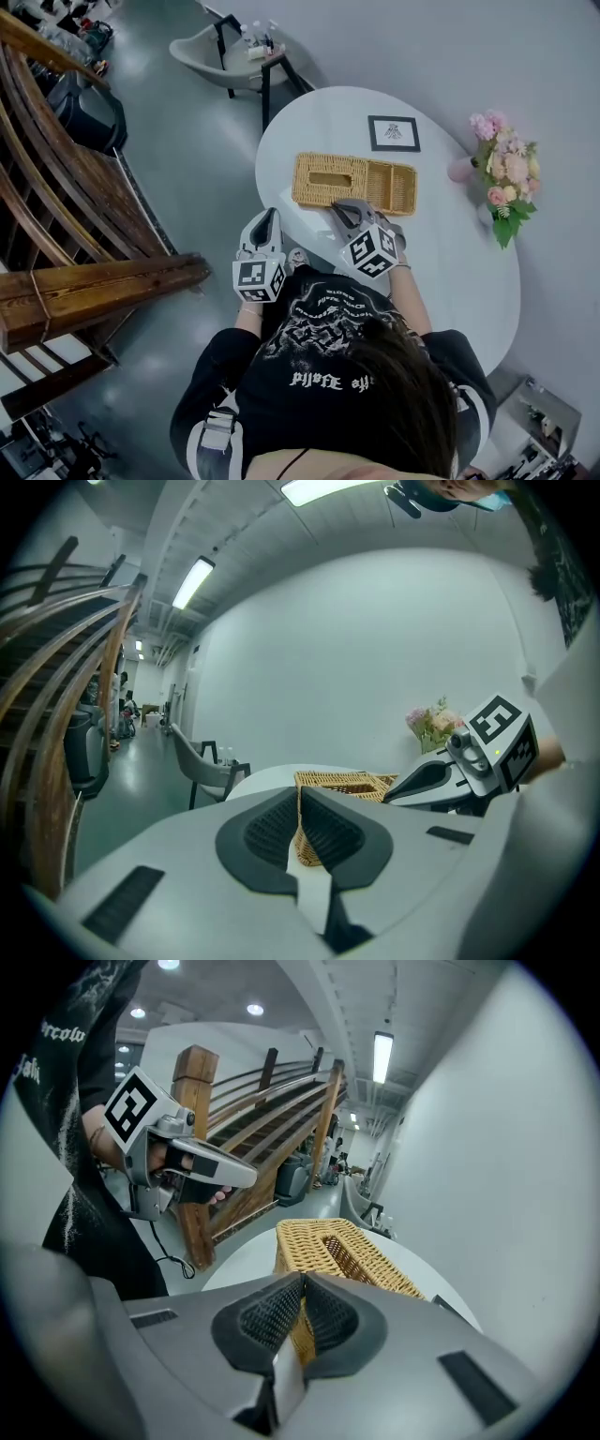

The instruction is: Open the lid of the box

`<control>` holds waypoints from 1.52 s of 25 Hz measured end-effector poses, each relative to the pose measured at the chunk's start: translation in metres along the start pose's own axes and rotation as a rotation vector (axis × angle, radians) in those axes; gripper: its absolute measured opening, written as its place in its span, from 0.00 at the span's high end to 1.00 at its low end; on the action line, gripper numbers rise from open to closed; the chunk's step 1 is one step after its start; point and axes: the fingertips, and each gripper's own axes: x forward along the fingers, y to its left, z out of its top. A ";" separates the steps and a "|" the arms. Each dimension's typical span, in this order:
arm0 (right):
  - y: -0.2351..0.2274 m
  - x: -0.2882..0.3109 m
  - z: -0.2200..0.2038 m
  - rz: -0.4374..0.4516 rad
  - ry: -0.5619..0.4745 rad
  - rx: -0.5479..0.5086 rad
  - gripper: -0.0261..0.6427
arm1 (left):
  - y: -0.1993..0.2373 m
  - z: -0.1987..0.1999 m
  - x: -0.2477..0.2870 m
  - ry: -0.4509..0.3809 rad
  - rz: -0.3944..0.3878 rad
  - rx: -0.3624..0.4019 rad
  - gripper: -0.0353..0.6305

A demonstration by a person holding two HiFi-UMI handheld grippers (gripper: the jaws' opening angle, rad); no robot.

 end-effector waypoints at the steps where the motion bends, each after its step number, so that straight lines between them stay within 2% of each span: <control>1: 0.000 0.000 0.000 0.002 0.001 0.002 0.91 | 0.000 -0.001 0.000 0.003 -0.002 0.002 0.91; 8: -0.002 -0.002 0.001 0.032 0.001 0.026 0.91 | 0.001 -0.004 0.000 0.015 -0.010 0.010 0.91; 14: -0.004 -0.003 0.007 0.029 0.017 -0.019 0.91 | -0.002 -0.006 0.003 0.026 -0.033 0.015 0.91; 22: -0.008 -0.011 0.016 0.057 -0.010 -0.017 0.91 | -0.003 -0.005 0.007 0.022 -0.048 0.016 0.91; 38: -0.026 -0.022 0.029 0.045 -0.026 -0.028 0.91 | -0.005 -0.002 0.006 0.015 -0.066 0.011 0.91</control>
